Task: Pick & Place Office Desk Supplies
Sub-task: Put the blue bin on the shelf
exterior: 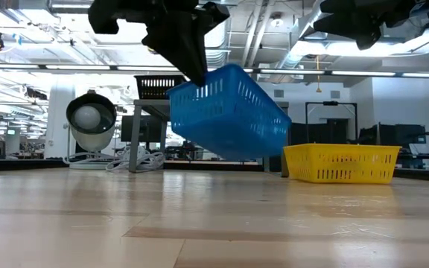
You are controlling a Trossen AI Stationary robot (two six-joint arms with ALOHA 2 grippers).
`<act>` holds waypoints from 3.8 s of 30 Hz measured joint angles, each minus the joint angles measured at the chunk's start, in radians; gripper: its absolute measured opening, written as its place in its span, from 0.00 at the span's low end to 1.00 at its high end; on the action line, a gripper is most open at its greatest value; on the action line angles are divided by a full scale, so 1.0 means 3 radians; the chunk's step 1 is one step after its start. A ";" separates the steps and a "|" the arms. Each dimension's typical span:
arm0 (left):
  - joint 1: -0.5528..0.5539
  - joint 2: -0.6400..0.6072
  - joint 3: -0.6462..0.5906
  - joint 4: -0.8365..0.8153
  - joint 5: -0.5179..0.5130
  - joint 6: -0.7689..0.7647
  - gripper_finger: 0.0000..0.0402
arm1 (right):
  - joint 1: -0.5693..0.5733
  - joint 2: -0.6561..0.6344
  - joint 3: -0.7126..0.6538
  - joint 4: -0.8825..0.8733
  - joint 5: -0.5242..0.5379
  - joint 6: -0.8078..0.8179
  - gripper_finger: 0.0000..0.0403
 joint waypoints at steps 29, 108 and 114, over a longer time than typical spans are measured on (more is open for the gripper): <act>-0.0015 0.0005 0.0908 -0.0794 -0.0769 -0.0298 0.01 | 0.0000 0.0000 -0.0003 0.0013 0.0001 -0.0001 0.47; 0.1360 0.0005 0.1034 -0.0884 -0.0830 0.0077 0.27 | -0.0001 0.0004 -0.0005 -0.0108 0.0003 0.0001 0.47; 0.1329 0.0005 0.1034 -0.0757 -0.0830 0.0077 0.37 | -0.0001 0.0004 -0.0005 -0.0108 0.0003 0.0001 0.47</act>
